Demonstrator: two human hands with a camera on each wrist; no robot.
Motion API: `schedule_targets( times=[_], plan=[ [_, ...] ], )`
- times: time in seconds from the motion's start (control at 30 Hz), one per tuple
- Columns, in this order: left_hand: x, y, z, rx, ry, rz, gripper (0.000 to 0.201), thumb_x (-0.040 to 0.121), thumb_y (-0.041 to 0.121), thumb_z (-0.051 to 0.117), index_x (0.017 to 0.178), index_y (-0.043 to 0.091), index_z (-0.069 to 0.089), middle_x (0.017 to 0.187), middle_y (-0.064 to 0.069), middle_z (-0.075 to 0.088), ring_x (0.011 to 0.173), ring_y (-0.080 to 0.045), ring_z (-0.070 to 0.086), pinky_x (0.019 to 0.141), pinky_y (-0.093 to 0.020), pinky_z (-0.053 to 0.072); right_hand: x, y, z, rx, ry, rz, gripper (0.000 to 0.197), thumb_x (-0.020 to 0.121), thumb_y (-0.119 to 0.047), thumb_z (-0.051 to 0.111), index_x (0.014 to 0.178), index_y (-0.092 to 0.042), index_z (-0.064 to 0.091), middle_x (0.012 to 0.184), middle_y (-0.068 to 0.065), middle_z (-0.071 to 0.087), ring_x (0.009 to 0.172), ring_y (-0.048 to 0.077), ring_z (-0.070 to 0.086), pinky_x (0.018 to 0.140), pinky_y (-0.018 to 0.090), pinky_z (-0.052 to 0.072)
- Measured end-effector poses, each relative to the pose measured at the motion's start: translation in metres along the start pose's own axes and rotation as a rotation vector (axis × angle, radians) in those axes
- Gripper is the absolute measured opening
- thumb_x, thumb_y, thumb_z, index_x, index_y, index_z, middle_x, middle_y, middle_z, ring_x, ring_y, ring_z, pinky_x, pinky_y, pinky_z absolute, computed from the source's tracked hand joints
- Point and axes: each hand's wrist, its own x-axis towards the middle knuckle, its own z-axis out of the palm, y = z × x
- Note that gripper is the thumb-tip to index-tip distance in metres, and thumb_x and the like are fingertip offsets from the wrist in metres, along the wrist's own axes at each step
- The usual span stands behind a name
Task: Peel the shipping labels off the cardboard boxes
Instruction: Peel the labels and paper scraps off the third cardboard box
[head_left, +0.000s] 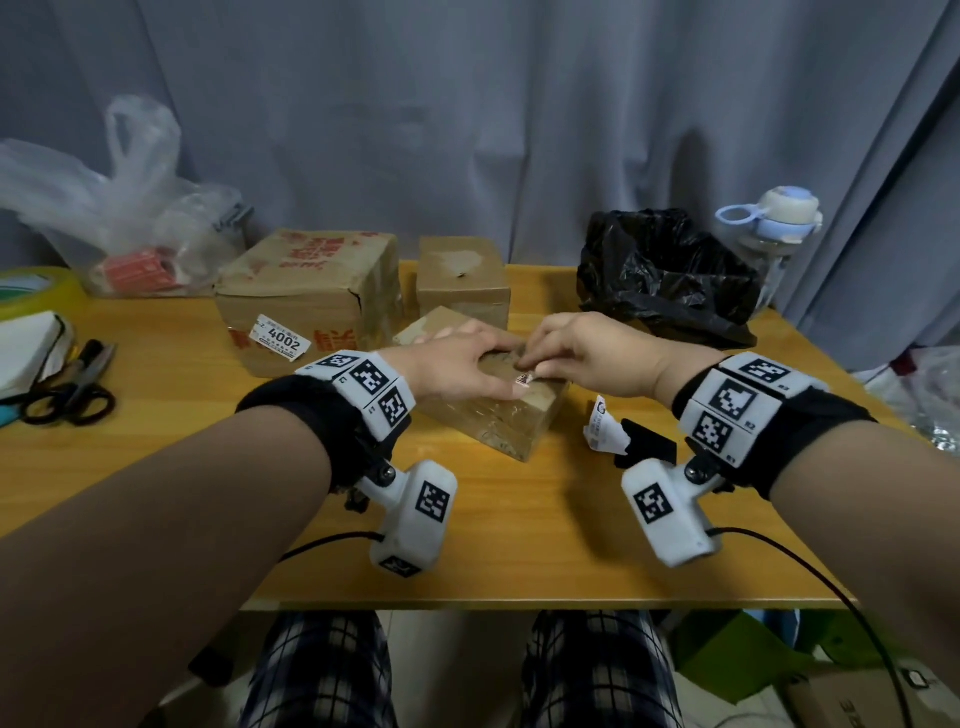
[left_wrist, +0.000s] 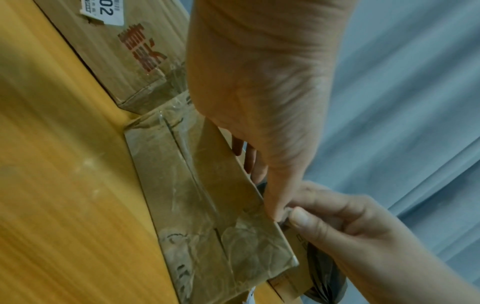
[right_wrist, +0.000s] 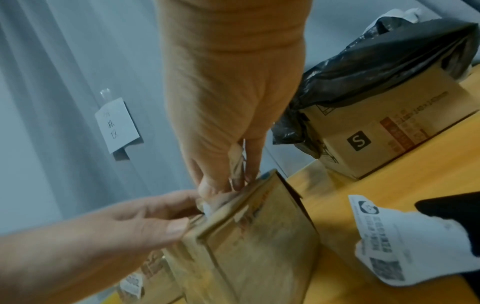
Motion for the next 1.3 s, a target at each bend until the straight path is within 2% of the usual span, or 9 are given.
schedule_targets(
  times=[0.17, 0.23, 0.37, 0.5, 0.77, 1.03, 1.17, 1.23, 1.3],
  plan=[
    [0.000, -0.002, -0.002, -0.036, 0.025, 0.018, 0.075, 0.063, 0.063, 0.051, 0.135, 0.044, 0.042, 0.142, 0.012, 0.037, 0.135, -0.015, 0.028, 0.113, -0.045, 0.022, -0.003, -0.003, -0.007, -0.011, -0.159, 0.035, 0.040, 0.088, -0.019, 0.063, 0.127, -0.017, 0.058, 0.118, -0.011, 0.049, 0.110, 0.000, 0.042, 0.097, 0.010, 0.028],
    [-0.001, -0.002, -0.003, -0.029, 0.030, 0.024, 0.075, 0.062, 0.064, 0.051, 0.134, 0.044, 0.043, 0.141, 0.012, 0.038, 0.134, -0.014, 0.028, 0.113, -0.044, 0.021, -0.001, -0.007, -0.007, -0.040, -0.172, 0.050, 0.042, 0.086, -0.024, 0.064, 0.127, -0.018, 0.058, 0.115, -0.010, 0.047, 0.110, 0.004, 0.044, 0.101, 0.018, 0.033],
    [-0.003, 0.001, -0.004, -0.006, 0.011, 0.023, 0.075, 0.066, 0.064, 0.053, 0.136, 0.041, 0.042, 0.143, 0.010, 0.036, 0.135, -0.015, 0.027, 0.113, -0.045, 0.021, 0.007, -0.012, -0.005, -0.112, -0.139, 0.028, 0.026, 0.086, -0.023, 0.063, 0.111, -0.016, 0.065, 0.101, -0.008, 0.050, 0.105, 0.016, 0.052, 0.096, 0.033, 0.043],
    [-0.004, 0.000, -0.002, -0.005, 0.032, 0.021, 0.060, 0.084, 0.049, 0.060, 0.139, 0.037, 0.040, 0.145, 0.012, 0.033, 0.135, -0.016, 0.026, 0.114, -0.045, 0.018, 0.015, -0.014, -0.006, -0.148, -0.184, 0.029, 0.010, 0.085, -0.021, 0.064, 0.093, -0.016, 0.064, 0.088, -0.016, 0.041, 0.099, 0.018, 0.053, 0.092, 0.038, 0.045],
    [-0.001, 0.002, 0.001, 0.043, 0.035, -0.018, 0.066, 0.082, 0.054, 0.056, 0.142, 0.036, 0.033, 0.145, 0.011, 0.030, 0.135, -0.018, 0.025, 0.110, -0.038, 0.017, 0.012, -0.015, -0.003, -0.147, -0.141, 0.016, 0.010, 0.088, -0.016, 0.060, 0.080, -0.018, 0.053, 0.093, -0.006, 0.046, 0.087, 0.012, 0.044, 0.077, 0.023, 0.033],
    [0.000, 0.004, 0.000, 0.066, 0.005, -0.024, 0.062, 0.083, 0.053, 0.055, 0.140, 0.038, 0.034, 0.147, 0.010, 0.028, 0.136, -0.020, 0.024, 0.112, -0.044, 0.019, 0.005, -0.009, -0.012, -0.002, -0.025, 0.073, 0.012, 0.087, -0.021, 0.063, 0.077, -0.019, 0.055, 0.078, -0.007, 0.057, 0.079, 0.012, 0.054, 0.074, 0.030, 0.047],
    [0.002, 0.005, 0.000, 0.072, 0.009, -0.025, 0.062, 0.083, 0.052, 0.056, 0.140, 0.039, 0.034, 0.147, 0.009, 0.027, 0.137, -0.021, 0.023, 0.113, -0.046, 0.019, -0.003, -0.002, -0.009, 0.129, 0.069, 0.072, 0.006, 0.085, -0.018, 0.066, 0.082, -0.014, 0.063, 0.083, -0.005, 0.063, 0.079, 0.004, 0.057, 0.077, 0.027, 0.050],
    [0.002, 0.003, -0.001, 0.069, 0.011, -0.014, 0.062, 0.083, 0.051, 0.056, 0.140, 0.039, 0.034, 0.147, 0.009, 0.028, 0.137, -0.020, 0.024, 0.113, -0.045, 0.019, -0.006, 0.001, -0.003, 0.192, 0.060, 0.059, 0.005, 0.086, -0.013, 0.064, 0.083, -0.014, 0.061, 0.084, -0.011, 0.062, 0.081, -0.002, 0.057, 0.078, 0.023, 0.047],
    [0.002, 0.002, -0.001, 0.073, 0.004, 0.002, 0.063, 0.084, 0.051, 0.056, 0.141, 0.038, 0.034, 0.147, 0.010, 0.029, 0.136, -0.020, 0.025, 0.113, -0.045, 0.020, -0.010, -0.001, 0.000, 0.350, 0.169, 0.079, 0.008, 0.088, -0.014, 0.061, 0.083, -0.016, 0.056, 0.082, -0.010, 0.061, 0.078, 0.000, 0.058, 0.074, 0.021, 0.049]
  ],
)
